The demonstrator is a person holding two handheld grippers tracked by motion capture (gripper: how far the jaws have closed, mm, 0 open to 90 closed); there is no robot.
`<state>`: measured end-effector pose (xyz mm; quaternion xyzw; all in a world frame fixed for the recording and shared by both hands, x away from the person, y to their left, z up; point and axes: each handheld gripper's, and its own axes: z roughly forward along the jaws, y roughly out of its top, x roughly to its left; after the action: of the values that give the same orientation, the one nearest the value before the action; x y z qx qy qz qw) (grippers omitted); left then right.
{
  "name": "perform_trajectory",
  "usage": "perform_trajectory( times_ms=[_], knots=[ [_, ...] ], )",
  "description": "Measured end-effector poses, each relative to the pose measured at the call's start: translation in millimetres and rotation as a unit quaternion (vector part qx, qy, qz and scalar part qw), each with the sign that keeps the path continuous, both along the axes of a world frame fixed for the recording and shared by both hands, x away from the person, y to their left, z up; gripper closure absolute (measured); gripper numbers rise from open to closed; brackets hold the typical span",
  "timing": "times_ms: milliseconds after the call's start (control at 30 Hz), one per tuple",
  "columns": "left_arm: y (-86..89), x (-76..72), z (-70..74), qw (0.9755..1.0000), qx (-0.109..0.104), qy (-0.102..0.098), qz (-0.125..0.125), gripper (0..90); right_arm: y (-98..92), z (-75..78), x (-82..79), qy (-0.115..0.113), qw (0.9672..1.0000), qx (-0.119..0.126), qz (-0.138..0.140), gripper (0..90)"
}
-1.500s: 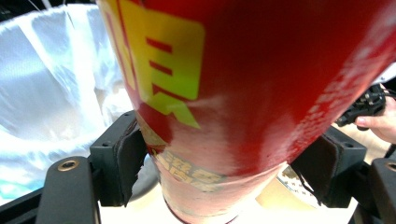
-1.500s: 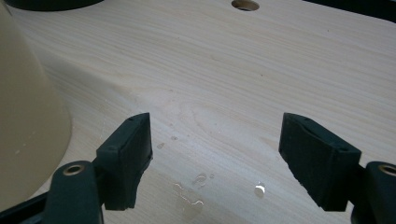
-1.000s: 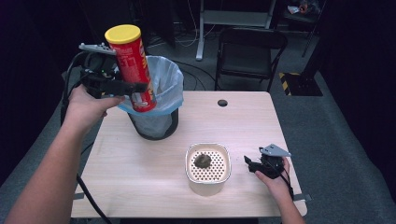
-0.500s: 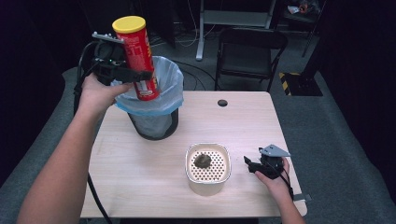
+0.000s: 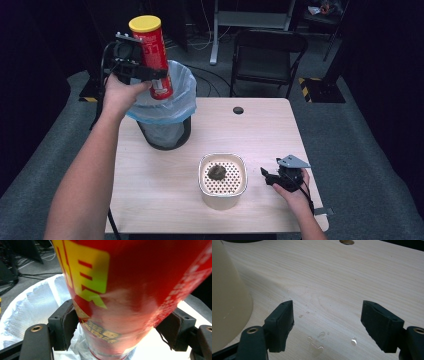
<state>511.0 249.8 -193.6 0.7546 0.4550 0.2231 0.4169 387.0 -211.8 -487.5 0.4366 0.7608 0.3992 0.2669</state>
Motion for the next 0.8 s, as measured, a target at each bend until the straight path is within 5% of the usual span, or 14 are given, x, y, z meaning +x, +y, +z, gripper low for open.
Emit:
perform_trajectory(
  times_ms=[267, 533, 800],
  knots=[
    [0.0, 14.2, -14.4, 0.9993, -0.005, -0.006, 0.038, 23.4, 1.3, -0.6, 0.3, 0.001, 1.0, -0.002, 0.006, 25.9],
    [8.2, 28.4, -40.5, 0.9973, -0.017, 0.01, 0.071, 23.3, 2.3, -1.9, 1.3, 0.001, 1.0, -0.005, 0.008, 25.9],
    [14.2, 36.4, -56.7, 0.9955, -0.004, 0.03, 0.09, 23.1, 3.3, -2.9, 1.7, 0.003, 0.9999, -0.008, 0.013, 25.8]
  ],
)
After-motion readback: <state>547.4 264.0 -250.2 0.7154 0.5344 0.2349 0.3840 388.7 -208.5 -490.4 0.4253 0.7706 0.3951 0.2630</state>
